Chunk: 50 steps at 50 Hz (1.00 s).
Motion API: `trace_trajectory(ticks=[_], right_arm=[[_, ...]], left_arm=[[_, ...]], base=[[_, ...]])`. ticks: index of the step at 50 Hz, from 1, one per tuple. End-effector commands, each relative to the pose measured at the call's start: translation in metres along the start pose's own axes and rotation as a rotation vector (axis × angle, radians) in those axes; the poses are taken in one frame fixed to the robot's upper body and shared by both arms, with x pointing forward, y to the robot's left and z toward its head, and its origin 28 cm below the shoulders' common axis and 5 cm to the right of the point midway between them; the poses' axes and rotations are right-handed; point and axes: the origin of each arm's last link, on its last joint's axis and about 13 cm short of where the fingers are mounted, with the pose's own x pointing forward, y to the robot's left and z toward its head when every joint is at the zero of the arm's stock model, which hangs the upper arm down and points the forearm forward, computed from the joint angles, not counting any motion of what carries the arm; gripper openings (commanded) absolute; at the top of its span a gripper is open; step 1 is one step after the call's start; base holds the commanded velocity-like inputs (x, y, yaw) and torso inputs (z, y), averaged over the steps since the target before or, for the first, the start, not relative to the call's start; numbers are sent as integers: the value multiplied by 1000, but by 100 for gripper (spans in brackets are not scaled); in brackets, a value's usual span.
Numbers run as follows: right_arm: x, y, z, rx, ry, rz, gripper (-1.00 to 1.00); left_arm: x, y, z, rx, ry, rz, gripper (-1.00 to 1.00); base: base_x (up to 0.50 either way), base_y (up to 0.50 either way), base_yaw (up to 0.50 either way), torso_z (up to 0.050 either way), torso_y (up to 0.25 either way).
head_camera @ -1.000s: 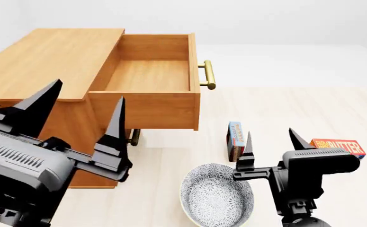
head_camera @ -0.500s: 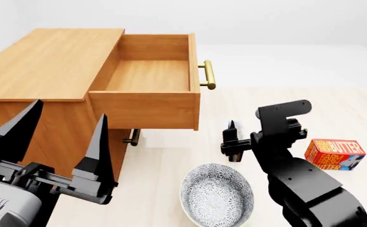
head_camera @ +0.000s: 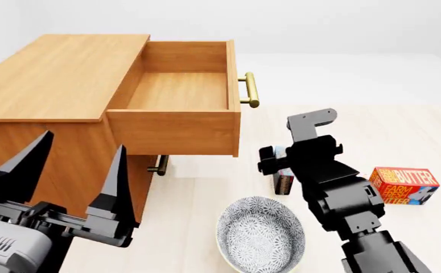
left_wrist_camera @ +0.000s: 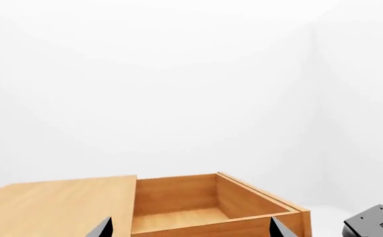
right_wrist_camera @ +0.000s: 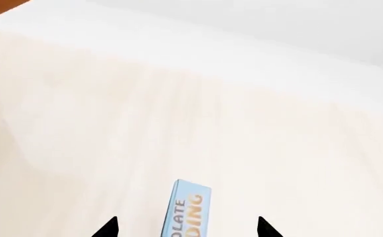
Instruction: Put the chocolate pudding in the top drawer of the cabinet and close it.
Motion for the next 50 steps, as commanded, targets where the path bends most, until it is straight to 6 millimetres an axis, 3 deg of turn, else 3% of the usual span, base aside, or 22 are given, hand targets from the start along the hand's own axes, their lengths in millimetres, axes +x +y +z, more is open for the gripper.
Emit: trace_trajectory(ticks=[1, 28, 50], right_arm=[[19, 3, -10, 9, 79, 14, 100], [32, 1, -26, 134, 155, 42, 100], [32, 3, -34, 128, 189, 27, 100]], left_arm=[[-1, 1, -4, -3, 11, 10, 100], [2, 1, -12, 15, 19, 36, 100], [4, 2, -15, 53, -5, 67, 100]], base=[[0, 0, 0, 0, 0], [0, 0, 0, 0, 0], [0, 0, 0, 0, 0]])
